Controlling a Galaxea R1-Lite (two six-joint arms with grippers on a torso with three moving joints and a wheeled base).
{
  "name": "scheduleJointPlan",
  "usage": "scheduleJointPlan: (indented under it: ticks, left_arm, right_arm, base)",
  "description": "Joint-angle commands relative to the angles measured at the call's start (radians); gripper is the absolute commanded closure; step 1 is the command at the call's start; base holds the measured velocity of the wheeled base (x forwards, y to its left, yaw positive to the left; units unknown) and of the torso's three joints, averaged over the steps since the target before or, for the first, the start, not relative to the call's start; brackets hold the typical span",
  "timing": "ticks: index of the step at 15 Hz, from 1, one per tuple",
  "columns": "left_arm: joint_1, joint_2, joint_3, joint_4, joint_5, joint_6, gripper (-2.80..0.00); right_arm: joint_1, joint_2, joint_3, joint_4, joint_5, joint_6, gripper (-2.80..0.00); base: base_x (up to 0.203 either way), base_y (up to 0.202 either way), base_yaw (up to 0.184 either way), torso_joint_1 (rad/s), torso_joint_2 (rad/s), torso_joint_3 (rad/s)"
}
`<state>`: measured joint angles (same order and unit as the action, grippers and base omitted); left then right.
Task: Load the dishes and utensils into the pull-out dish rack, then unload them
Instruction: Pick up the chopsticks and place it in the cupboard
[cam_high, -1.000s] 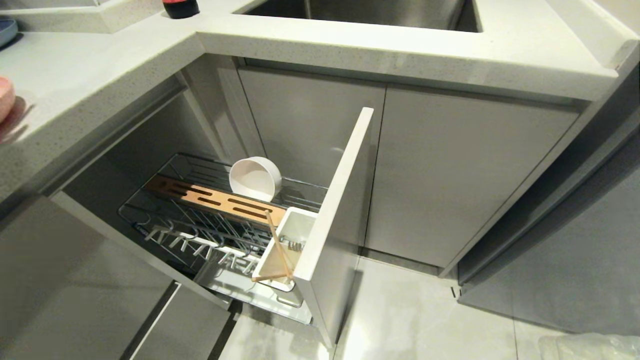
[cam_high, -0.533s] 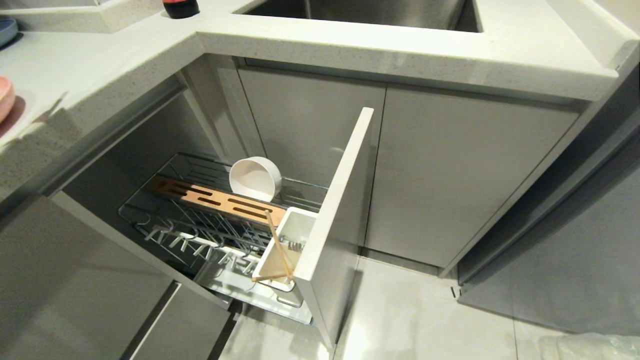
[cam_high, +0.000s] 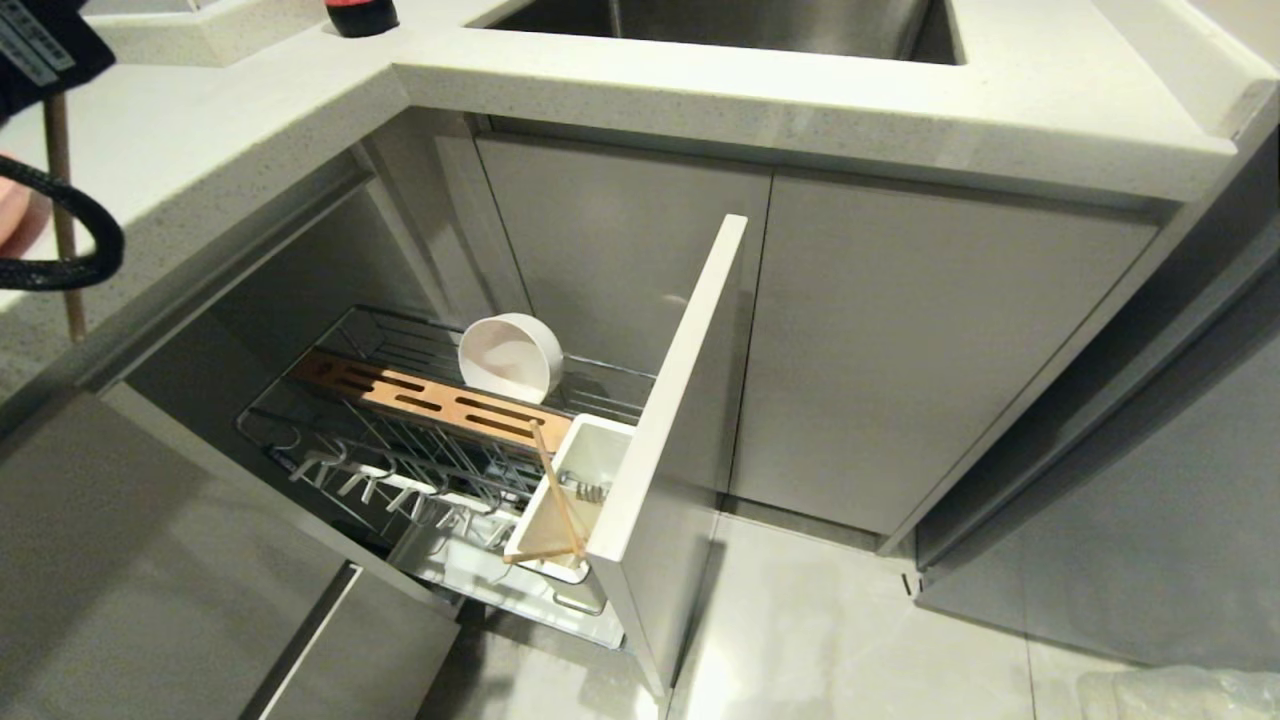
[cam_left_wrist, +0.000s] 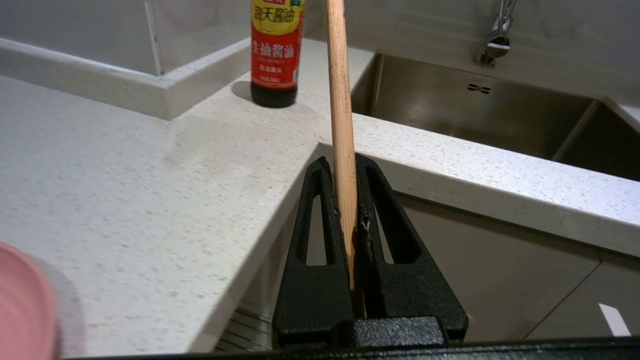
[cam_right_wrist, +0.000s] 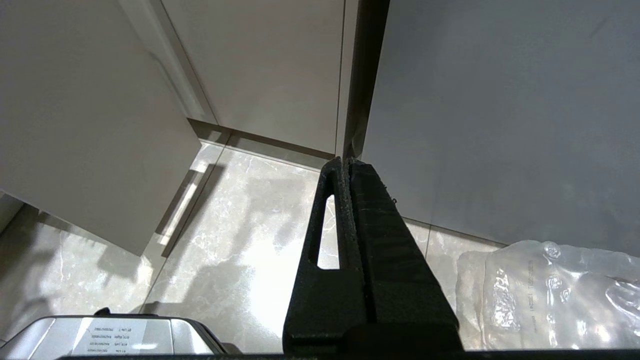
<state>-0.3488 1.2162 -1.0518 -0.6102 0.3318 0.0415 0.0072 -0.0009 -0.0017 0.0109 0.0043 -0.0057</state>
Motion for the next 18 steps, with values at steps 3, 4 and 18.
scheduleJointPlan:
  ticks: [3, 4, 18]
  left_arm:
    - [-0.113, 0.072, 0.053, -0.081, 0.088, 0.005, 0.00]
    - [-0.135, 0.091, 0.062, -0.111, 0.109, 0.014, 0.00]
    - [-0.264, 0.493, 0.288, -0.777, 0.233, 0.247, 0.00]
  right_arm:
    - [0.000, -0.001, 0.000, 0.000, 0.000, 0.000, 0.00]
    - [0.000, -0.001, 0.000, 0.000, 0.000, 0.000, 0.00]
    - [0.000, -0.001, 0.000, 0.000, 0.000, 0.000, 0.00]
  base:
    - [0.000, 0.000, 0.000, 0.000, 0.00, 0.000]
    - [0.000, 0.000, 0.000, 0.000, 0.00, 0.000]
    - [0.000, 0.000, 0.000, 0.000, 0.00, 0.000]
